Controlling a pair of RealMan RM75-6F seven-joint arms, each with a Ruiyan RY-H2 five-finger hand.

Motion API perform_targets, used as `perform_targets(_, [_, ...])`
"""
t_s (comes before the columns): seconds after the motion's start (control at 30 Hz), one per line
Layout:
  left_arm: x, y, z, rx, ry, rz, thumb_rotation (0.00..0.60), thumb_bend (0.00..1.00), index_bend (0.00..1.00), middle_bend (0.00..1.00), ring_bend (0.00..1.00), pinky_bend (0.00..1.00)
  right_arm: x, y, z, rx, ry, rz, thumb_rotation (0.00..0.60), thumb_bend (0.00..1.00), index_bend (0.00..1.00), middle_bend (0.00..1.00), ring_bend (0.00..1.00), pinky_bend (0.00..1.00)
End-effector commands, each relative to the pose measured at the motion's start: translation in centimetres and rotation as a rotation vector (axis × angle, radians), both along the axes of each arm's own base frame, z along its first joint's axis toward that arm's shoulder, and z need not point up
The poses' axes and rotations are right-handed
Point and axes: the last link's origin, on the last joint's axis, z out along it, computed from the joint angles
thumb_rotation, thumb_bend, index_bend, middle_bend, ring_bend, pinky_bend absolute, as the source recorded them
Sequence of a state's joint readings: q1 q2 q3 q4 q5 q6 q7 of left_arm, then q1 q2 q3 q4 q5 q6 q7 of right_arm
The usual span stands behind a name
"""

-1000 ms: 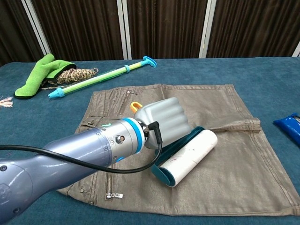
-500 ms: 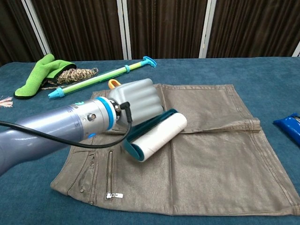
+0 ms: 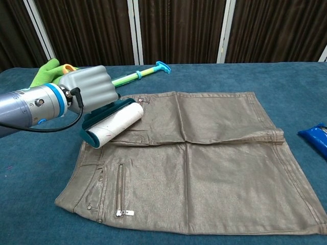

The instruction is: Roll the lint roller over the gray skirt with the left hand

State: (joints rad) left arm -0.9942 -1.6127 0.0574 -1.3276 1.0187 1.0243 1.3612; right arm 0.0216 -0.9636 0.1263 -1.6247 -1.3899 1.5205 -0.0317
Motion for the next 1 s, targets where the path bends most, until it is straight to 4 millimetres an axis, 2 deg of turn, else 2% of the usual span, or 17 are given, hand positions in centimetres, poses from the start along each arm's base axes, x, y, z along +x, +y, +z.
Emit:
perform_targets(0.03, [-0.2, 0.1, 0.3, 0.012, -0.002, -0.019, 0.6, 0.9, 0.67, 0.52, 0.42, 0.51, 0.0, 0.0, 0.0, 0.0, -0.001, 0.001, 0.6, 0.0, 0.0, 0.0, 0.0, 0.0])
perform_targets(0.4, [1.6, -1.2, -2.0, -0.024, -0.004, -0.112, 0.6, 0.9, 0.68, 0.53, 0.42, 0.51, 0.0, 0.0, 0.1, 0.0, -0.004, 0.002, 0.6, 0.0, 0.0, 0.0, 0.0, 0.0])
perform_targets(0.7, [4.1, -3.3, -5.1, -0.086, 0.002, -0.185, 0.6, 0.9, 0.68, 0.53, 0.42, 0.51, 0.0, 0.1, 0.2, -0.003, -0.007, 0.006, 0.6, 0.0, 0.0, 0.0, 0.0, 0.0])
perform_targets(1.0, [6.7, -5.1, -7.2, -0.13, -0.025, -0.246, 0.6, 0.9, 0.68, 0.53, 0.42, 0.51, -0.1, 0.2, 0.4, -0.006, -0.012, 0.004, 0.6, 0.0, 0.0, 0.0, 0.0, 0.0])
